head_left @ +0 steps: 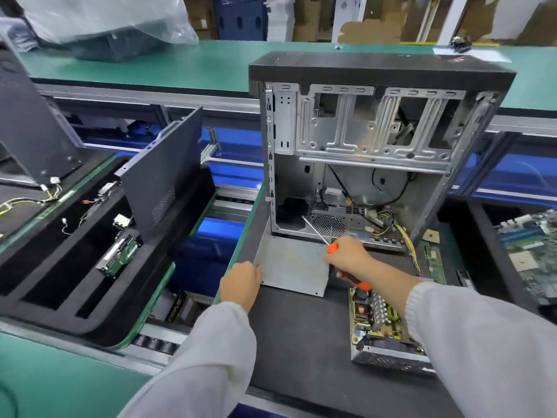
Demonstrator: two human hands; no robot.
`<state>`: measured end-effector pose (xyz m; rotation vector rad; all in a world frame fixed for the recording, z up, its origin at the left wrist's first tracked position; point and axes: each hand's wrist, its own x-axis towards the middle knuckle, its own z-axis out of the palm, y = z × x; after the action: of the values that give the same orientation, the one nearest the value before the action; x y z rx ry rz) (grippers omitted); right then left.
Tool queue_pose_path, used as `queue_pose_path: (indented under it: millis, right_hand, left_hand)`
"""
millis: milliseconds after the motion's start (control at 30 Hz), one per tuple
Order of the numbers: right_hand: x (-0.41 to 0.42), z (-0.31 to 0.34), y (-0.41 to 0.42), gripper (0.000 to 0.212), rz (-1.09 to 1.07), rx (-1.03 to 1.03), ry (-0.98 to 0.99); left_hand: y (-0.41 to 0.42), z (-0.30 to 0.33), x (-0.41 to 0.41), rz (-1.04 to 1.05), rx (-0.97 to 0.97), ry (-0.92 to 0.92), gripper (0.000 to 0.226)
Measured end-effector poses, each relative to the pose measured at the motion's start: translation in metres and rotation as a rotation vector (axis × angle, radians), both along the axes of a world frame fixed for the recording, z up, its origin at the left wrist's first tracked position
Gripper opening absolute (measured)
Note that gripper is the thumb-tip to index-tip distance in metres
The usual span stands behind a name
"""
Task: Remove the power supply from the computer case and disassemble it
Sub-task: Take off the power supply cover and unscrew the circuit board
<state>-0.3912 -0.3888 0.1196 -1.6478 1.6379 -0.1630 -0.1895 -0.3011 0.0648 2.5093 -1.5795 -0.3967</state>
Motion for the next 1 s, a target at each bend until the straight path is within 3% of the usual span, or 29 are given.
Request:
queue_pose_path:
  millis: [100,167,233,300,433,500,833,1000]
  right_hand:
    - [0.006,-0.001,0.003,0.017,0.097,-0.02,0.112]
    - [0.005,0.003,0.006,0.017,0.12,-0.101,0.164]
    - [0.003,0.008,0.01,0.011,0.103,-0.321,0.237]
    - [0.008,0.012,0.016,0.014,0.093,-0.438,0.175]
    - [0.031,0.01,0.038,0.018,0.12,-0.324,-0.011]
    - [0.038,0.006,0.046,0.016,0.099,-0.253,-0.091]
    - [0.038,-0.014,0.073,0.015,0.046,-0.027,-0.316]
    - [0.026,-0.017,0.07,0.017,-0.016,0.078,-0.413]
  left_hand:
    - [0.005,-0.001,0.007,0.107,0.026,0.184,0.044]
    - [0.014,-0.008,0.01,0.196,-0.008,0.475,0.05]
    - [0.028,-0.018,0.004,0.28,-0.086,0.84,0.048]
    - [0.039,-0.027,-0.008,0.324,-0.205,1.049,0.041]
    - [0.05,-0.04,-0.03,0.256,-0.465,1.089,0.036]
    - [0.053,-0.045,-0.035,0.222,-0.506,1.093,0.035]
    - [0.066,-0.052,-0.045,-0.028,-0.437,0.965,0.046]
    - [0.07,-0.051,-0.045,-0.034,-0.414,1.025,0.047]
